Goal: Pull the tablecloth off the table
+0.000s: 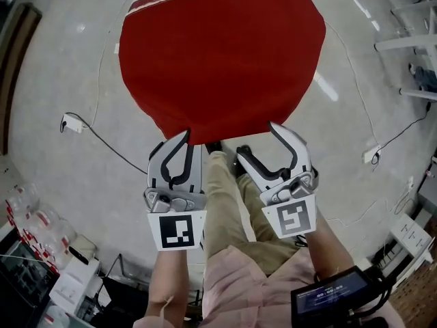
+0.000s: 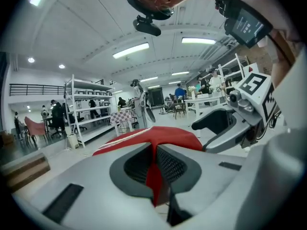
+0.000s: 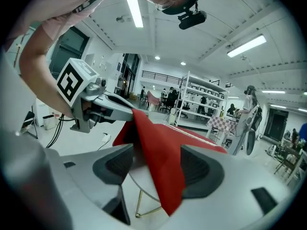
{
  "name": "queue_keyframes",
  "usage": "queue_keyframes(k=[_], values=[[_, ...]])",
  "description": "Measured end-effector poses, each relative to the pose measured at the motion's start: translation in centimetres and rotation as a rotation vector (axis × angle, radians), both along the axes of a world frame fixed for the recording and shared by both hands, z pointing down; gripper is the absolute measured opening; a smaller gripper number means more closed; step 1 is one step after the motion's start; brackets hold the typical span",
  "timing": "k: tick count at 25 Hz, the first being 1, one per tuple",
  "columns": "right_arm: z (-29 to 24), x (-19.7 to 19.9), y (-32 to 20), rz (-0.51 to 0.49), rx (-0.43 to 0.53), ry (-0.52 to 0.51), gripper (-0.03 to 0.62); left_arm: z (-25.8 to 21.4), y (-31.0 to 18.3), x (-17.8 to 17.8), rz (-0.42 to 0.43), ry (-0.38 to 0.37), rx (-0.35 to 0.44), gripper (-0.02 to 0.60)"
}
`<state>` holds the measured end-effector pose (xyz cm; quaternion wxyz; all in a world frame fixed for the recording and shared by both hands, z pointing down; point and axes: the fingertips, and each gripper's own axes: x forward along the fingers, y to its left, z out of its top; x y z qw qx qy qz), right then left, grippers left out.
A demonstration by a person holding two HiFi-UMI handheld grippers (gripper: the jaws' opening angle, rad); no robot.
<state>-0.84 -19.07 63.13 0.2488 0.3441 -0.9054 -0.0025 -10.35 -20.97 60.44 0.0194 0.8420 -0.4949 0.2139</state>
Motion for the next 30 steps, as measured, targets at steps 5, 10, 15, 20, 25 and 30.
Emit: queue_keyframes(k=[5, 10, 15, 20, 25, 30], values=[[0.9, -0.2, -1.3, 0.011, -0.012, 0.028, 0.298, -2.0, -1.4, 0.5, 0.017, 0.039, -0.014, 0.044], [2.1, 0.1, -2.7, 0.045, 0.051, 0.094, 0.298, -2.5, -2.4, 0.8, 0.033, 0.065, -0.038, 0.044], [3.1, 0.8, -4.1, 0.115, 0.079, 0.154, 0.296, -2.7, -3.4, 0.7, 0.034, 0.111, -0.036, 0.044], [3.0, 2.5, -5.5, 0.181, 0.055, 0.150, 0.182, -2.6, -4.1, 0.6, 0.039, 0.124, -0.048, 0.044], [1.9, 3.2, -6.4, 0.196, 0.035, 0.126, 0.081, -2.7, -4.5, 0.7, 0.012, 0.150, -0.063, 0.044], [-0.4, 3.6, -6.3, 0.187, 0.021, 0.129, 0.033, -3.5, -4.6, 0.2, -0.033, 0.227, -0.071, 0.044]])
